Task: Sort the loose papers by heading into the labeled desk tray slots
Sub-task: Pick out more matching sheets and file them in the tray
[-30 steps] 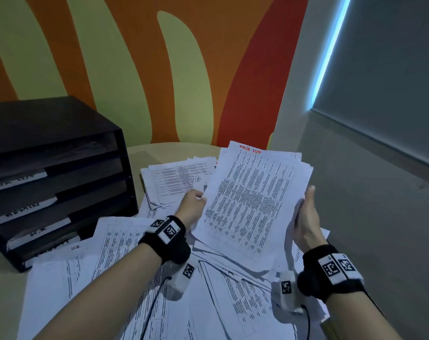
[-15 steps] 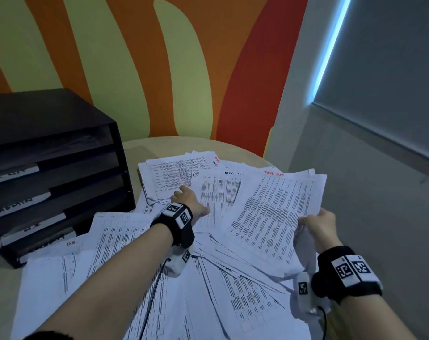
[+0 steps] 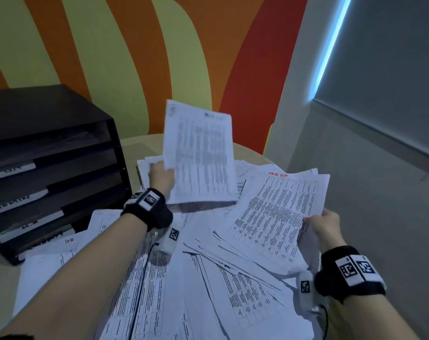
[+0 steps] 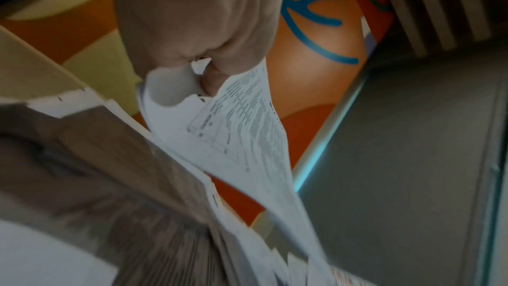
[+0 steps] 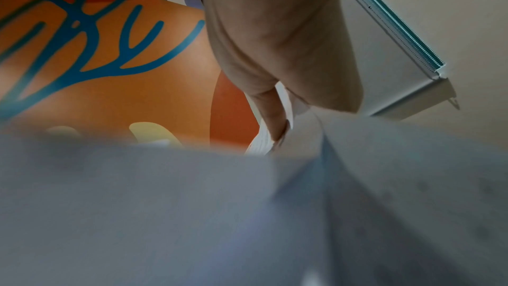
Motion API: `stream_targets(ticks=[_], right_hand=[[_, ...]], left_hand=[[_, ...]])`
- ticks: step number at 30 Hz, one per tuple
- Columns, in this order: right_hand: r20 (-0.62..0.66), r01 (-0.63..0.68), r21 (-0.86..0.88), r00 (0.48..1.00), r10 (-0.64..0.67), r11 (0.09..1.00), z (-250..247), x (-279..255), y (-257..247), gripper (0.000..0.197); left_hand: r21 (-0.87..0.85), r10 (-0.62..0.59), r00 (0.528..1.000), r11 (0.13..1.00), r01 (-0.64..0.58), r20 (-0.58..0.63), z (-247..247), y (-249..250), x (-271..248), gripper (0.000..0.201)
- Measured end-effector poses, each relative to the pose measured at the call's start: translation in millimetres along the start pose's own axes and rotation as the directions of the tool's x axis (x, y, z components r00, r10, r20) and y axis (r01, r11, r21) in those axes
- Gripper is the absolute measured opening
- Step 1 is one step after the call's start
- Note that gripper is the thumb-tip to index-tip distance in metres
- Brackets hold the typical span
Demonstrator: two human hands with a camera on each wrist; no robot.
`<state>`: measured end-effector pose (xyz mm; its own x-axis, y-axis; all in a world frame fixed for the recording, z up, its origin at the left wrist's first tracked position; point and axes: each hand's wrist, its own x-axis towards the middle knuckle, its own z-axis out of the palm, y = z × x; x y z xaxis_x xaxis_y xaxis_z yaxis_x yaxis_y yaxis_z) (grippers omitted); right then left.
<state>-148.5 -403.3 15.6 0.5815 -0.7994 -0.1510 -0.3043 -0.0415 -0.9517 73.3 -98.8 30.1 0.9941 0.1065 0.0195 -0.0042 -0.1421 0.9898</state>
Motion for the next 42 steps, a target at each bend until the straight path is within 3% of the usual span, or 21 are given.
stream_targets(ticks=[4,8,12,16,20,23,26,30,34,38,42], right_hand=[[0.022,0.011,0.033,1.000,-0.011,0.999,5.7,-1.7,-4.4,0.030],[0.060,0.020,0.113,0.998,-0.027,0.993,15.7,-4.4,-10.6,0.034],[0.140,0.056,0.189,0.987,-0.083,0.980,27.6,-15.9,-23.7,0.028],[0.125,0.099,0.222,0.984,-0.129,0.970,42.4,-29.8,-37.9,0.014],[0.098,0.110,0.381,0.983,-0.158,0.918,44.2,-45.9,-58.8,0.044],[0.108,0.285,0.332,0.935,-0.337,0.899,43.2,-59.7,-72.5,0.031],[0.055,0.410,0.274,0.896,-0.440,0.870,44.3,-69.7,-88.3,0.027],[0.005,0.505,0.407,0.832,-0.555,0.761,49.5,-88.5,-122.4,0.020],[0.048,0.538,0.511,0.761,-0.647,0.671,58.8,-106.8,-140.3,0.031],[0.160,0.476,0.499,0.771,-0.617,0.724,69.9,-111.3,-126.2,0.039],[0.289,0.400,0.368,0.809,-0.512,0.839,82.5,-110.7,-103.6,0.034]], left_hand=[[-0.127,-0.023,1.000,0.992,0.021,-0.014,-32.9,10.1,20.1,0.028],[-0.088,-0.018,0.986,0.996,0.033,0.163,-39.7,19.6,0.7,0.026],[0.047,-0.045,0.925,0.998,0.029,0.377,-27.9,17.3,-35.1,0.017],[0.125,-0.057,0.865,0.992,-0.007,0.498,-5.8,10.7,-58.8,0.031],[0.128,-0.046,0.866,0.992,-0.021,0.498,9.6,15.3,-71.5,0.033],[0.005,-0.018,0.874,1.000,0.018,0.485,8.5,30.4,-79.7,0.041],[-0.149,0.134,0.871,0.986,-0.071,0.473,-1.6,53.1,-88.8,0.056],[-0.277,0.361,0.867,0.921,-0.274,0.342,-19.7,89.0,-94.6,0.027],[-0.379,0.406,0.869,0.880,-0.288,0.284,-47.1,114.9,-89.6,0.024],[-0.383,0.355,0.870,0.898,-0.216,0.342,-77.7,99.2,-77.3,0.051],[-0.257,0.240,0.852,0.958,-0.129,0.465,-83.0,57.1,-73.2,0.036]])
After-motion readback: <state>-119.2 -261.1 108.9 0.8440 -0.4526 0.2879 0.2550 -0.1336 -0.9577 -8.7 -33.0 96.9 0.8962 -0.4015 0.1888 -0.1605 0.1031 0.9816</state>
